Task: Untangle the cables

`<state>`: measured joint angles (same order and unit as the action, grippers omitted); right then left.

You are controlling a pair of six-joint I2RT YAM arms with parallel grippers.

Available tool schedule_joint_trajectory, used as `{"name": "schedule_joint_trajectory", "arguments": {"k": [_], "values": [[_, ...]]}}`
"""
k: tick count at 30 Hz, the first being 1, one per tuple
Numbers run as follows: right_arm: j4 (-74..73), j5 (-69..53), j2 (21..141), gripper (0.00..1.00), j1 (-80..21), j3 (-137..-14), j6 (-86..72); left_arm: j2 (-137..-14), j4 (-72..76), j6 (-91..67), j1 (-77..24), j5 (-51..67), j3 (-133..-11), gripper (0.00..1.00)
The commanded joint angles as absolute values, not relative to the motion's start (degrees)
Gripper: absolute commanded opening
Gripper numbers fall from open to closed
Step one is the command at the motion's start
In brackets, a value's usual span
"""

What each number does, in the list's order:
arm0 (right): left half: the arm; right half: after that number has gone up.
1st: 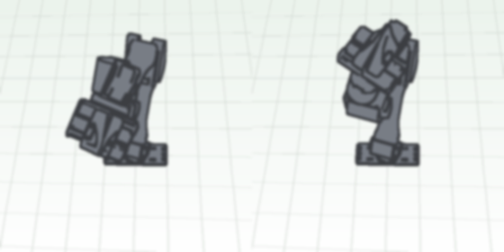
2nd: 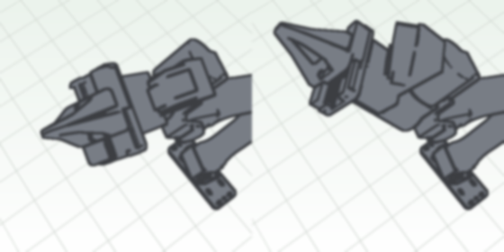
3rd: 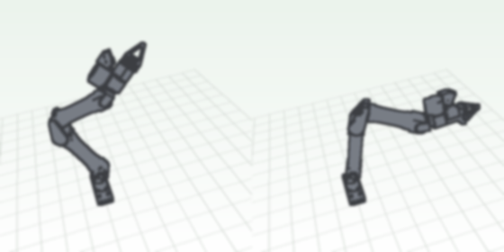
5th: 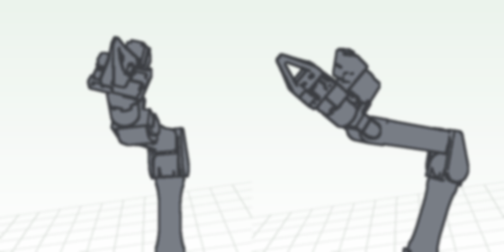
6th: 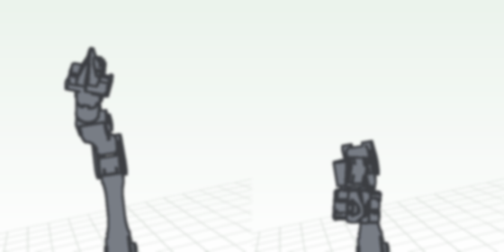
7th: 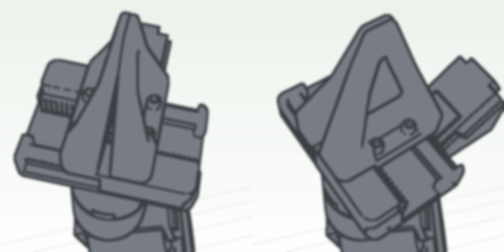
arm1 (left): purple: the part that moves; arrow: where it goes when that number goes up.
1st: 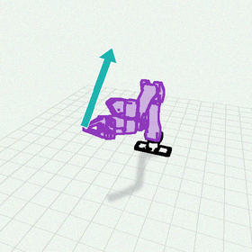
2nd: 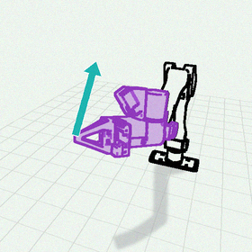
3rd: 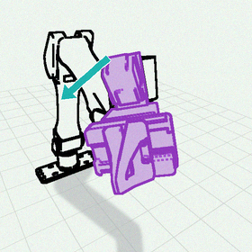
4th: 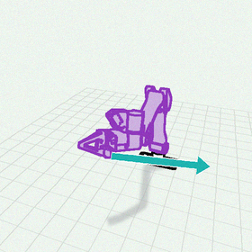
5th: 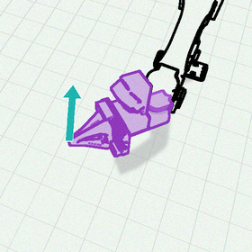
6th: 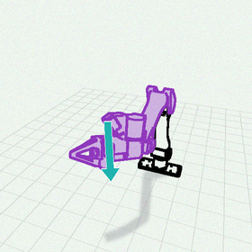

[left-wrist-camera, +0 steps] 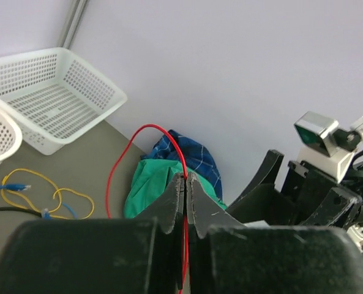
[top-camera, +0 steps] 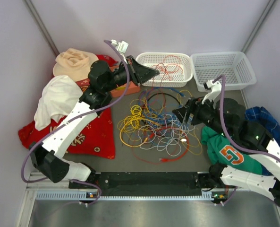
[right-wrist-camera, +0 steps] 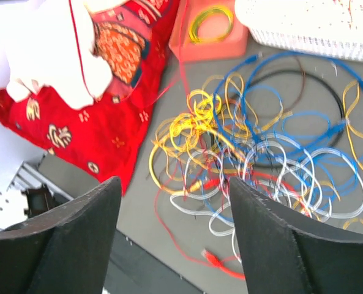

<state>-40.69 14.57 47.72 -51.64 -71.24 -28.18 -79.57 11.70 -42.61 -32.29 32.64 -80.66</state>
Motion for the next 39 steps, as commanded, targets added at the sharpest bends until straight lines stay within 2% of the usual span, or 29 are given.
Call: {"name": "schedule_joint_trajectory", "arguments": {"k": [1,10,17,20,21,23,24,26,27,31,32,33,34,35,36,39], "values": [[-31.41,14.77,49.39,0.69,-52.38,-69.88,-25.32,-78.92,2.99,-37.88,-32.26,31.46,-83.14,0.0],[-23.03,18.54,58.78,0.62,-52.12,-69.6,-19.25,-78.49,3.61,-40.26,-32.34,32.61,-84.55,0.0],[-21.36,18.02,65.3,0.54,-49.84,-68.38,-21.35,-76.91,2.2,-40.08,-32.34,32.69,-84.81,0.0],[-18.46,15.92,65.83,0.47,-49.66,-66.97,-21.8,-76.21,1.67,-39.73,-32.26,32.52,-84.64,0.0],[-17.67,15.39,66.09,0.4,-49.66,-66.8,-21.8,-76.2,1.5,-39.38,-32.26,32.35,-84.55,0.0],[-17.49,14.85,67.05,0.34,-49.66,-66.97,-21.97,-75.85,1.32,-39.38,-32.34,32.34,-84.46,0.0],[-17.84,14.94,67.32,0.25,-49.66,-67.32,-22.06,-75.76,1.32,-39.38,-32.26,32.43,-84.46,0.0],[-18.28,15.47,67.67,0.13,-49.66,-67.67,-22.32,-75.5,1.06,-39.29,-32.26,32.34,-84.29,0.0],[-18.54,15.56,67.33,0.0,-49.66,-68.11,-22.32,-75.41,0.88,-38.94,-32.26,32.17,-84.2,0.0],[-21.87,18.01,65.22,0.0,-49.66,-71.44,-21.54,-73.49,0.26,-37.79,-32.26,27.36,-81.92,0.0],[-23.02,18.71,65.13,0.0,-49.66,-72.93,-20.84,-72.95,-1.56,-37.79,-32.26,25.51,-79.91,0.1],[-24.42,19.24,65.39,0.0,-49.66,-76.86,-19.52,-72.25,-2.71,-37.97,-32.26,22.62,-78.85,0.28],[-27.04,20.55,65.74,0.0,-49.66,-79.43,-18.73,-70.68,-4.12,-38.32,-32.34,14.32,-76.49,0.49],[-28.72,21.26,66.26,0.0,-49.66,-81.98,-17.85,-69.79,-6.83,-38.76,-32.26,11.02,-75.25,0.69],[-30.13,21.97,67.4,0.0,-49.57,-87.57,-16.19,-69.0,-8.07,-39.02,-32.17,7.59,-74.02,0.97],[-34.97,24.08,69.78,0.0,-49.4,-99.17,-12.76,-65.31,-11.76,-38.76,-31.99,0.53,-69.45,0.99]]}}
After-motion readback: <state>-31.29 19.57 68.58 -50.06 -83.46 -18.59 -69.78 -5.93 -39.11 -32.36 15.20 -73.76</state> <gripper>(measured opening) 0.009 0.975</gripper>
